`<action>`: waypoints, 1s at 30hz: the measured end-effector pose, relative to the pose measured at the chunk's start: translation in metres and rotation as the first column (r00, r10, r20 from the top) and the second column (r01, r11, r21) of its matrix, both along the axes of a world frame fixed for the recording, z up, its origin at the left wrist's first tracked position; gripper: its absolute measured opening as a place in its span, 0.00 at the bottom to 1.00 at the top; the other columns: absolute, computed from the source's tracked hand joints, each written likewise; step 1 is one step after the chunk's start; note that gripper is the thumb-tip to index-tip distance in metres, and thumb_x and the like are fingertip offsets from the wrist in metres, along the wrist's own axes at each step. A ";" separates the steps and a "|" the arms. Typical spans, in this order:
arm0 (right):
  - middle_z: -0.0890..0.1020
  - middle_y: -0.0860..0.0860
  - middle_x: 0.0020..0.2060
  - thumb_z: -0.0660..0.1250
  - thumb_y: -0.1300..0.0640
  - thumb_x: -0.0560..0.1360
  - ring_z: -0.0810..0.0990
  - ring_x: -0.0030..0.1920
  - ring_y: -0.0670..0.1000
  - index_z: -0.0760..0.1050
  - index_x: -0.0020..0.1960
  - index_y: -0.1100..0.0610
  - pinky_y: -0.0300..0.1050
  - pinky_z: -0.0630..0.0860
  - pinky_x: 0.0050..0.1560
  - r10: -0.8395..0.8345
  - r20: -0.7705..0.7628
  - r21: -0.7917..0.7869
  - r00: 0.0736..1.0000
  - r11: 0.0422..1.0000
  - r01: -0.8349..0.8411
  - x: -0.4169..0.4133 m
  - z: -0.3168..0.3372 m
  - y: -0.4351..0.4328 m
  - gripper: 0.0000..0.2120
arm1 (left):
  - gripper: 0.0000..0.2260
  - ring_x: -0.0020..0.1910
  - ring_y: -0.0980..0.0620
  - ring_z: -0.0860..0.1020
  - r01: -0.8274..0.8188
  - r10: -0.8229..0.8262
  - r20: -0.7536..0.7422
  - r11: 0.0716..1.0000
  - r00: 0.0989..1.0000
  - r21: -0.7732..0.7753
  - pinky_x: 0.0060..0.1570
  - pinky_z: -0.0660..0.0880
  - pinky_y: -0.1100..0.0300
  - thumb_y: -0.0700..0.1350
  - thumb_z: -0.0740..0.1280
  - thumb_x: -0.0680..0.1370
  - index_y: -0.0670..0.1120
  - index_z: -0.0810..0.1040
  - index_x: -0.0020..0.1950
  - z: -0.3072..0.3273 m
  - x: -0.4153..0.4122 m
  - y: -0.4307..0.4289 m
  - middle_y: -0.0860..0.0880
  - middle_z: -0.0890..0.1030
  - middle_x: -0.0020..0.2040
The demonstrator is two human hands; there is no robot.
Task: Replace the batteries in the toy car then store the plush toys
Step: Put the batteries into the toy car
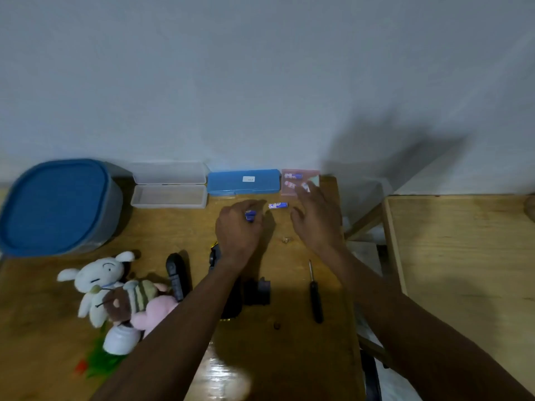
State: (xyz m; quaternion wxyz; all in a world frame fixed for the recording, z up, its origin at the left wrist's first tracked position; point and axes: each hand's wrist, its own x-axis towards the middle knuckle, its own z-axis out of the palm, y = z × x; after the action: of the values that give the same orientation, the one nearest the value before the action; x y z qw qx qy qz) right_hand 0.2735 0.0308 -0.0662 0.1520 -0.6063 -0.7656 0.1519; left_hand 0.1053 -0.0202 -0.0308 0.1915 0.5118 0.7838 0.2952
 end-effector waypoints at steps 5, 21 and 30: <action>0.82 0.48 0.56 0.66 0.46 0.77 0.76 0.59 0.49 0.80 0.61 0.49 0.47 0.72 0.62 -0.022 -0.231 -0.114 0.973 0.993 -0.004 -0.048 0.014 -0.078 0.15 | 0.15 0.57 0.50 0.80 -0.050 0.050 0.080 0.999 0.996 0.000 0.55 0.69 0.63 0.44 0.71 0.77 0.44 0.82 0.63 0.011 -0.039 -0.055 0.46 0.84 0.59; 0.84 0.52 0.51 0.68 0.60 0.78 0.82 0.46 0.49 0.77 0.66 0.53 0.31 0.75 0.36 -0.408 -0.535 -0.613 0.740 0.790 -0.007 -0.094 0.021 -0.142 0.17 | 0.13 0.54 0.51 0.80 -0.134 0.218 0.477 0.970 0.851 -0.204 0.50 0.73 0.60 0.45 0.64 0.82 0.46 0.79 0.66 0.002 -0.052 -0.140 0.51 0.82 0.53; 0.79 0.53 0.34 0.64 0.60 0.81 0.75 0.28 0.46 0.76 0.66 0.56 0.40 0.73 0.30 -0.317 -0.614 -0.624 0.723 0.756 -0.198 -0.075 0.031 -0.132 0.14 | 0.19 0.55 0.40 0.83 0.023 0.211 0.904 0.971 0.372 -0.237 0.58 0.77 0.48 0.56 0.59 0.83 0.45 0.80 0.63 0.012 -0.051 -0.145 0.40 0.85 0.54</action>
State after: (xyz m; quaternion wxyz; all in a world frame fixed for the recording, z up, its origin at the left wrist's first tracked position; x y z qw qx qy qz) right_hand 0.1987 -0.1014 -0.0348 0.2088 -0.5448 -0.5291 0.6162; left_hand 0.0543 -0.1649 -0.0186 0.6311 0.1908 0.5975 0.4564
